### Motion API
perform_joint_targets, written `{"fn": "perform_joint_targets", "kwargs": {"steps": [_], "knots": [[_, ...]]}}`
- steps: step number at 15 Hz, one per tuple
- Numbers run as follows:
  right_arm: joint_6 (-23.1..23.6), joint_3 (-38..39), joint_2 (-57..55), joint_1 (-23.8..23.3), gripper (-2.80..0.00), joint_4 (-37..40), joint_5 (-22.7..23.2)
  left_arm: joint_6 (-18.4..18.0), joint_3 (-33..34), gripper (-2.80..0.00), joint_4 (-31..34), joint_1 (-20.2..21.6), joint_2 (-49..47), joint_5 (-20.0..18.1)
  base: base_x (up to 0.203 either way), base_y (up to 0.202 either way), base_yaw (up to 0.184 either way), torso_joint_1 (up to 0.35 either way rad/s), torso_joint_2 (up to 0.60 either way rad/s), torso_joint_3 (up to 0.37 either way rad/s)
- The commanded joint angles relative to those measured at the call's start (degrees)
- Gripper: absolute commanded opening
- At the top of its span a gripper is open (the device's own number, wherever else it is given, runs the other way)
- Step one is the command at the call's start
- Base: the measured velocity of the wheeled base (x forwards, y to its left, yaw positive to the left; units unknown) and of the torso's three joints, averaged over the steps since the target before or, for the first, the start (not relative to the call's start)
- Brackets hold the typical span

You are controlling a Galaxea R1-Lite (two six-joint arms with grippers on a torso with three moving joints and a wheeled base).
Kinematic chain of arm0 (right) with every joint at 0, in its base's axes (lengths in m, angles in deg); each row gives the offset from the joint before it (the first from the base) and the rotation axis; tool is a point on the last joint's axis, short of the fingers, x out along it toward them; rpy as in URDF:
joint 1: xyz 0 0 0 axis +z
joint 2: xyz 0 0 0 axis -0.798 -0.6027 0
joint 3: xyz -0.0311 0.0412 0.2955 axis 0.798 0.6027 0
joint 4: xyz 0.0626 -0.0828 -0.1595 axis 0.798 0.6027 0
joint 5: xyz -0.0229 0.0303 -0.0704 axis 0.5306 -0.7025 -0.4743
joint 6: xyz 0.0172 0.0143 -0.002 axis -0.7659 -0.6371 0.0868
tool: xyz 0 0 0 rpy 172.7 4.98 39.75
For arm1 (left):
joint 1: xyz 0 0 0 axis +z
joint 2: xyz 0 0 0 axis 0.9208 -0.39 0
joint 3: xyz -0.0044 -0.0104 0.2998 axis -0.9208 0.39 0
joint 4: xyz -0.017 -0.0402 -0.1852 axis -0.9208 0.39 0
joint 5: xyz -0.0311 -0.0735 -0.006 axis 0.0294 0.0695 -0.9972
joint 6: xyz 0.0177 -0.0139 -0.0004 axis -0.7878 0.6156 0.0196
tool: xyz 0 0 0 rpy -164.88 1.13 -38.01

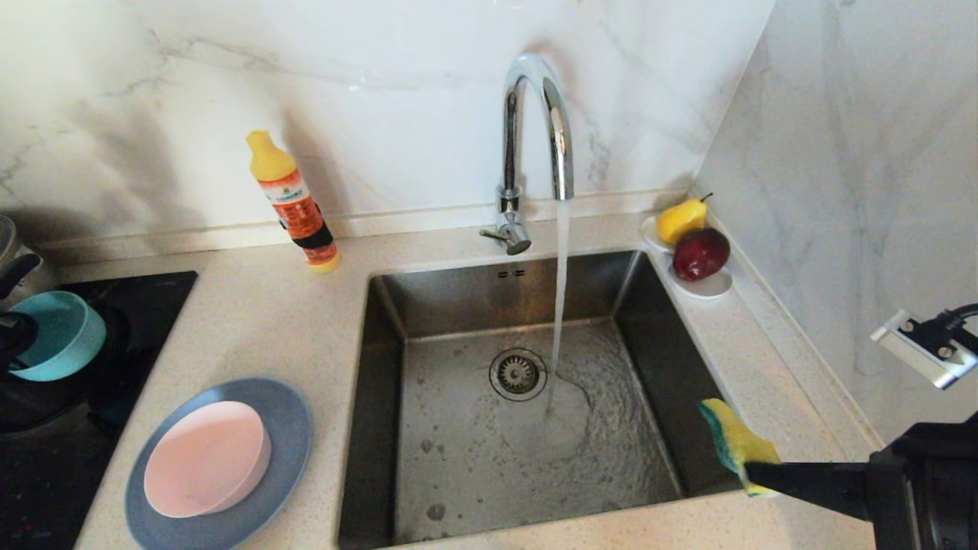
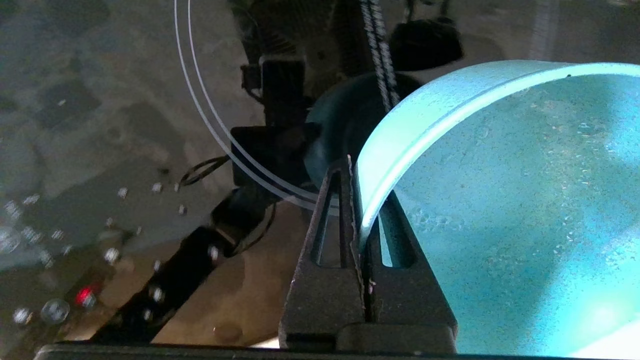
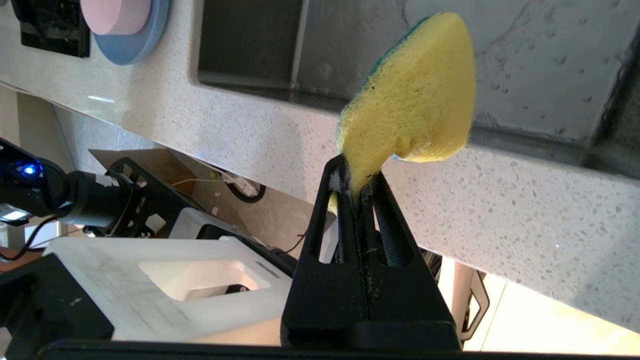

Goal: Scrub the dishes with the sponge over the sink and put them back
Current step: Place the bowl on the table, then wash the bowl

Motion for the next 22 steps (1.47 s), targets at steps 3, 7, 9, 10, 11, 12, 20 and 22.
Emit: {"fn": "perform_joint_targets", "kwargs": {"steps": [3,7,9,10,11,12,20,22], "knots": [[-0.13,0.30,0.56,-0.02,-2.80,0.06,0.11,0.37,-1.62,-2.80,0.47,0.36,-4.27,-0.07,0.000,0.000,0.000,0.000,0.00,0.000],[-0.13,0.15,0.02,0.06,-2.80,-0.02,0.20,0.14,-2.13,-2.80,0.50,0.36,-4.32,0.02,0.000,0.000,0.000,0.000,0.00,0.000],[-0.13,0.24,-0.14,0.06,-2.80,0.06,0.20,0.02,-2.59,0.00,0.44,0.36,-4.17,-0.06,0.000,0.000,0.000,0.000,0.00,0.000],[-0.13,0.32,-0.23,0.06,-2.80,0.06,0.20,0.02,-2.68,0.00,0.39,0.36,-3.74,-0.24,0.000,0.000,0.000,0.000,0.00,0.000],[-0.13,0.36,-0.32,0.06,-2.80,0.06,0.20,0.09,-3.12,0.00,0.56,0.36,-3.06,-0.33,0.000,0.000,0.000,0.000,0.00,0.000],[-0.13,0.41,-0.32,0.06,-2.80,0.06,0.20,0.14,-3.28,0.00,0.65,0.36,-1.90,-0.56,0.000,0.000,0.000,0.000,0.00,0.000],[-0.21,0.50,-0.32,-0.02,-2.80,0.06,0.04,-4.21,-3.94,-2.80,12.44,-3.76,17.29,-6.16,0.000,0.000,0.000,0.000,0.00,0.000],[-0.13,0.85,-0.39,-0.02,-2.80,0.06,0.09,-10.55,-2.71,-2.80,19.52,-8.26,21.47,-8.95,0.000,0.000,0.000,0.000,0.00,0.000]]}}
